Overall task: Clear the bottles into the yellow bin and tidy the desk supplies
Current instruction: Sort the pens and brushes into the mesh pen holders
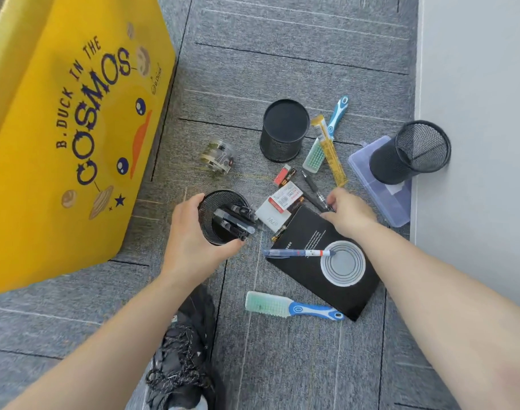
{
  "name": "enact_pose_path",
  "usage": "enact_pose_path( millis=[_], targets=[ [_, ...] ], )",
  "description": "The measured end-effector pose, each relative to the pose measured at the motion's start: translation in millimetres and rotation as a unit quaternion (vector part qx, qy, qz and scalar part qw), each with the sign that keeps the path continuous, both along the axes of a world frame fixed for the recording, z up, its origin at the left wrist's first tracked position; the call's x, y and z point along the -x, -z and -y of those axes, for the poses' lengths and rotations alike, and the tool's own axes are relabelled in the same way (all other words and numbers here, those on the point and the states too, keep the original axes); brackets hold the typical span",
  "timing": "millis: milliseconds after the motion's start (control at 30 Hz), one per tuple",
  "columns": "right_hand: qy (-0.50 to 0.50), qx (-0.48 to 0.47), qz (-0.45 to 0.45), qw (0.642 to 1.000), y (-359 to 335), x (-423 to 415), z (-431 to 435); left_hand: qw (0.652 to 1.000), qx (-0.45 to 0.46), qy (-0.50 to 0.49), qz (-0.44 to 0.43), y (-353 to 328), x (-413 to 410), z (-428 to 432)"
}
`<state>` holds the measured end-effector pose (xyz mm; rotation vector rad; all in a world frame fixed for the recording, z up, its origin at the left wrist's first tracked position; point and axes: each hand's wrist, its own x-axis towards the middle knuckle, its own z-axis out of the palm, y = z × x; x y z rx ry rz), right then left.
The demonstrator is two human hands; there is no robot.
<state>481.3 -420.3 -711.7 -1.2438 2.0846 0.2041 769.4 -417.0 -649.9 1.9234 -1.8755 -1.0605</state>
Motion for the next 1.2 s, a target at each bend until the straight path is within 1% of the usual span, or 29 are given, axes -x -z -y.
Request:
enact_pose_path(
  millis=[100, 167, 233, 333, 400, 433, 500, 533, 567, 667, 767, 867, 900, 967, 1033, 1133, 1200],
  targets=[
    [-0.005, -0.009, -0.036, 0.999, 1.4, 1.3, -2.8, 1.000, -0.013, 0.007, 0.000, 3.3, 2.0, -1.3],
    [0.008, 0.000, -0.052, 0.999, 1.6, 2.7, -7.5, 1.000, -0.013, 0.014, 0.002, 5.3, 4.3, -2.2],
    [0.045, 0.028, -0.032, 0.998, -3.9, 2.3, -13.3, 1.000, -0.002, 0.015, 0.007, 5.6, 6.9, -2.9],
    [0.091, 0.087, 0.062, 0.990, -25.3, -6.9, -17.4, 0.999, 0.030, -0.018, 0.020, 2.0, 8.6, -2.6],
    [0.089, 0.127, 0.152, 0.976, -46.4, -21.6, -14.9, 0.998, 0.037, -0.040, 0.036, -1.2, 5.9, -0.4],
    [0.088, 0.132, 0.206, 0.965, -57.5, -31.0, -12.7, 0.998, 0.034, -0.041, 0.043, -2.2, 3.3, 0.5],
    [0.072, 0.103, 0.314, 0.941, -79.0, -49.8, -6.6, 0.998, 0.021, -0.027, 0.057, -4.2, -3.7, 1.7],
    [0.056, 0.076, 0.354, 0.931, -89.1, -59.2, -2.4, 0.997, 0.018, -0.019, 0.066, -5.0, -7.8, 1.9],
    [0.032, 0.048, 0.373, 0.926, -96.1, -67.4, 2.2, 0.997, 0.018, -0.014, 0.072, -5.7, -11.9, 2.0],
    [-0.067, -0.001, 0.350, 0.934, -106.6, -88.4, 16.0, 0.996, 0.031, -0.013, 0.080, -5.3, -21.8, 0.3],
    [-0.080, 0.008, 0.368, 0.926, -109.6, -106.0, 27.8, 0.996, 0.037, -0.011, 0.078, -4.3, -27.2, -2.2],
    [-0.113, 0.025, 0.345, 0.931, -112.0, -118.9, 36.1, 0.997, 0.030, -0.010, 0.074, -2.0, -29.0, -1.8],
    [-0.113, 0.029, 0.352, 0.929, -111.1, -122.4, 37.1, 0.997, 0.025, -0.015, 0.070, -0.5, -29.2, -1.4],
    [-0.092, 0.050, 0.370, 0.923, -107.5, -127.9, 37.3, 0.998, 0.018, -0.025, 0.060, 1.5, -28.9, -0.3],
    [-0.046, 0.075, 0.390, 0.917, -104.8, -129.2, 36.3, 0.998, 0.011, -0.039, 0.043, 2.7, -28.1, 1.2],
    [0.041, 0.080, 0.434, 0.897, -98.3, -126.1, 35.6, 0.997, 0.004, -0.072, 0.011, 3.4, -27.1, 3.7],
    [0.069, 0.081, 0.434, 0.895, -92.0, -122.8, 34.9, 0.995, -0.001, -0.104, -0.005, 3.4, -28.2, 5.7]
  ],
)
